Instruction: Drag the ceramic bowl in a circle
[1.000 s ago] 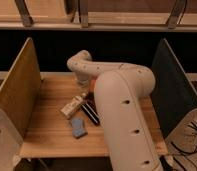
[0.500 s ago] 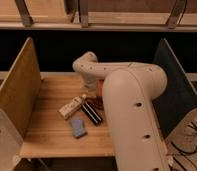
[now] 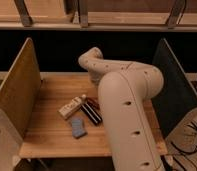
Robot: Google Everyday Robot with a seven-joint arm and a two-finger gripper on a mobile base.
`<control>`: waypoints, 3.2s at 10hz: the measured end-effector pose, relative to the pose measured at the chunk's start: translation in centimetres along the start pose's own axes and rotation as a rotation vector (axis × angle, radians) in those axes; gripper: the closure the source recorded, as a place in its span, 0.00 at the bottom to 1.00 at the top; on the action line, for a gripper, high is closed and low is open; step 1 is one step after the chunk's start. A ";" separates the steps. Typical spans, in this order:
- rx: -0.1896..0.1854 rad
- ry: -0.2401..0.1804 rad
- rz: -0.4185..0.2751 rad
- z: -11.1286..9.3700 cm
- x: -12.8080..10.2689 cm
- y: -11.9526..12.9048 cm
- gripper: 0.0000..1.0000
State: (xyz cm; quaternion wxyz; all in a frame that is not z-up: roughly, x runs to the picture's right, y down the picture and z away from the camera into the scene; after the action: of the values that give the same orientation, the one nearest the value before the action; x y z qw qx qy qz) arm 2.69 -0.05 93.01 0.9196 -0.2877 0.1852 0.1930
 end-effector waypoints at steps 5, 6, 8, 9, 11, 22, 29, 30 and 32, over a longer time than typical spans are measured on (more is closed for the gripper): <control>0.010 -0.090 -0.176 -1.5 -8.6 3.1 1.00; -0.002 -0.109 -0.187 -1.9 -9.2 4.6 1.00; -0.039 -0.122 -0.168 -2.2 -8.5 7.3 1.00; -0.055 -0.117 -0.149 -2.1 -7.6 8.1 1.00; -0.087 -0.087 -0.099 -1.7 -4.6 9.4 1.00; -0.013 -0.056 -0.098 -1.9 -4.3 2.2 1.00; -0.071 -0.129 -0.142 -3.8 -5.2 9.8 1.00; -0.074 -0.116 -0.111 -3.7 -3.8 10.2 1.00; -0.067 -0.081 -0.045 -3.5 -0.7 9.7 1.00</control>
State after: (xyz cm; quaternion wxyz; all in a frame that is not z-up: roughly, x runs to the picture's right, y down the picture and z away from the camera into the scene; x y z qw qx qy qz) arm -3.19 5.10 86.22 0.9204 -0.3145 0.1344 0.1897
